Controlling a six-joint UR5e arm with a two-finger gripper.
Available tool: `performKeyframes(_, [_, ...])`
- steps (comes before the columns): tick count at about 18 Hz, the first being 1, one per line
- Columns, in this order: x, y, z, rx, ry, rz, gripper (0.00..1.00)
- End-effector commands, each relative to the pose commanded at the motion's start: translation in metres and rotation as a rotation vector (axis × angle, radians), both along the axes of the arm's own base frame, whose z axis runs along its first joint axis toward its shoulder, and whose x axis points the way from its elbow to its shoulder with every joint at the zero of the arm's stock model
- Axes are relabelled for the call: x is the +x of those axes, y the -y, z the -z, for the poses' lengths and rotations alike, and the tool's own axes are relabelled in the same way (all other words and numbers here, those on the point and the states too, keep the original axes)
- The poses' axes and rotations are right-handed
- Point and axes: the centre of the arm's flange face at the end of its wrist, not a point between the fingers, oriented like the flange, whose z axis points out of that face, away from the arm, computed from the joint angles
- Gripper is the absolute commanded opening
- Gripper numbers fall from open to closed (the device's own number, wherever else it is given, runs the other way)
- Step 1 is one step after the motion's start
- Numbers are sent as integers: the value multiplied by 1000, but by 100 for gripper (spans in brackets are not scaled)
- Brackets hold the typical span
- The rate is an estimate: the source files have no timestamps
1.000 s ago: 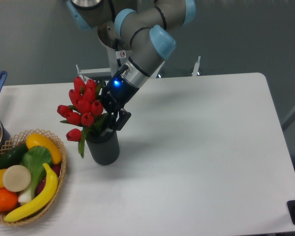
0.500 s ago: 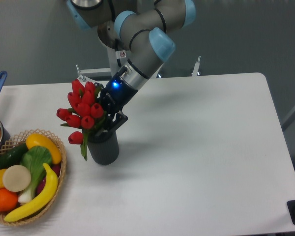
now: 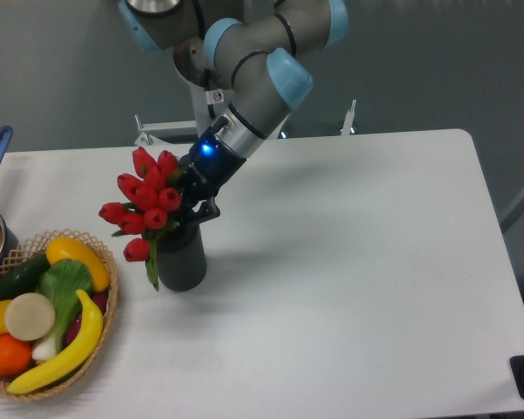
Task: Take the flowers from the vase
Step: 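Close the gripper on the tulip stems, then lift the tulip bunch up out of the black vase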
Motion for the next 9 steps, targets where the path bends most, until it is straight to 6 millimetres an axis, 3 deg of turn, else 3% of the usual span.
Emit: performKeyframes(9, [-10, 7, -80, 51, 89, -141, 24])
